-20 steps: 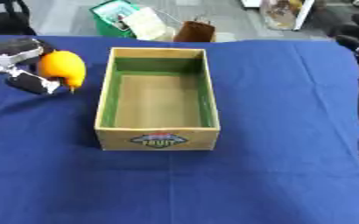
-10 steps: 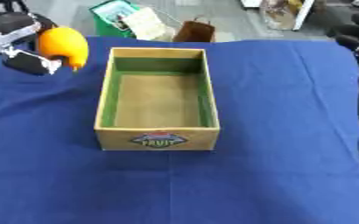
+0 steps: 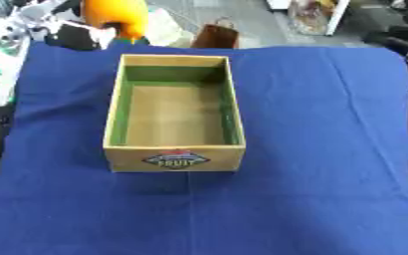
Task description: Pick up objects on the table and place them in the box.
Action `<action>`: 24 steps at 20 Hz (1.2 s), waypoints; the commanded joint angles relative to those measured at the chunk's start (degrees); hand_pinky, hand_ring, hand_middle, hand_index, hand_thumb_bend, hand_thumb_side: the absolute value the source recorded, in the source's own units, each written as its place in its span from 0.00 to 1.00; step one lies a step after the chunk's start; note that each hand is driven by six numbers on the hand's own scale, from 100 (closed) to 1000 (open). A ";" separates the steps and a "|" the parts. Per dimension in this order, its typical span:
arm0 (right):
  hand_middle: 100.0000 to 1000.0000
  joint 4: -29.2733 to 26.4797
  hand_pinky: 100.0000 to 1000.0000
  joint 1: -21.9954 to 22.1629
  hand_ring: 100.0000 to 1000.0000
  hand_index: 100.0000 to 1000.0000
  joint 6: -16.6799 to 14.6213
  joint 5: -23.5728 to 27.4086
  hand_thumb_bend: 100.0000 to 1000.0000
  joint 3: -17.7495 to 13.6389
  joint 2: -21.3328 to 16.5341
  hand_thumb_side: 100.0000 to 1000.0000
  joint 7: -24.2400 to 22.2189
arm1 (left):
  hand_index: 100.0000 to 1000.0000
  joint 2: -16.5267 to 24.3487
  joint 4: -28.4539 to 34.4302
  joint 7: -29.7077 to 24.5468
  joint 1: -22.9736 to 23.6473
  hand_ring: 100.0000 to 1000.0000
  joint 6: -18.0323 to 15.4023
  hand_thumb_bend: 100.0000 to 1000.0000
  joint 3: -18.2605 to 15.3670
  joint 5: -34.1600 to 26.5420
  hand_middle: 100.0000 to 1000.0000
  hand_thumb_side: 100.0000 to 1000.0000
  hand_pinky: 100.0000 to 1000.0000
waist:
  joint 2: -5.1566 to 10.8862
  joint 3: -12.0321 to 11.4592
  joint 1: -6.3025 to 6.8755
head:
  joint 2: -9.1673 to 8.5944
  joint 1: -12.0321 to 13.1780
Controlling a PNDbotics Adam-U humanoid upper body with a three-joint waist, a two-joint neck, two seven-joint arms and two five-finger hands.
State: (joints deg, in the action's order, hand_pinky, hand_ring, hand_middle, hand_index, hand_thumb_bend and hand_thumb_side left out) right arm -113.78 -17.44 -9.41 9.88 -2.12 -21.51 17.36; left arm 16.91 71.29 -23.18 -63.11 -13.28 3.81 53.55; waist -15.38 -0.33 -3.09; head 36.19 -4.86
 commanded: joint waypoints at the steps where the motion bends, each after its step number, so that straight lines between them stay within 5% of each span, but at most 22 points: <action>1: 0.69 -0.82 0.75 -0.87 0.72 0.79 -0.35 0.54 0.00 -0.23 -0.69 1.00 -0.09 | 0.63 -1.93 0.42 2.26 -0.39 0.53 -0.18 0.00 1.03 2.02 0.53 0.21 0.40 | 1.14 0.29 -0.06 | -0.08 0.67; 13: 0.69 -0.82 0.75 -1.30 0.72 0.79 -0.33 0.77 0.00 -0.08 -0.43 1.00 -0.29 | 0.66 -7.52 -11.43 2.94 1.13 0.54 -1.90 0.00 3.06 15.12 0.56 0.18 0.42 | 1.01 0.45 -0.01 | -0.74 1.52; 17: 0.69 -0.82 0.75 -1.26 0.72 0.79 -0.28 0.69 0.00 -0.11 -0.42 1.00 -0.25 | 0.76 -8.39 -14.48 1.33 1.56 0.61 -4.42 0.00 3.17 19.48 0.64 0.10 0.48 | 0.99 0.33 -0.05 | -0.55 0.76; 20: 0.69 -0.82 0.75 -1.24 0.72 0.79 -0.26 0.67 0.00 -0.12 -0.41 1.00 -0.21 | 0.84 -8.52 -15.51 -1.42 1.56 0.67 -6.75 0.02 3.50 21.82 0.71 0.32 0.53 | 0.99 0.27 -0.11 | -0.47 0.31; 24: 0.69 -0.82 0.75 -1.22 0.73 0.79 -0.26 0.65 0.00 -0.18 -0.40 1.00 -0.16 | 0.89 -8.47 -15.79 -4.40 1.76 0.70 -9.20 0.25 3.35 23.82 0.75 0.55 0.55 | 1.05 0.20 -0.30 | -0.08 -0.65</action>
State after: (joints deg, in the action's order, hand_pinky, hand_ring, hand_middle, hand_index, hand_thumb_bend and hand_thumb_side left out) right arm -113.78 -18.13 -9.59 10.47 -2.04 -20.97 17.16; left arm 8.09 54.94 -26.74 -60.44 -21.81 7.27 76.73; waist -15.39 -0.10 -3.36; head 35.79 -5.13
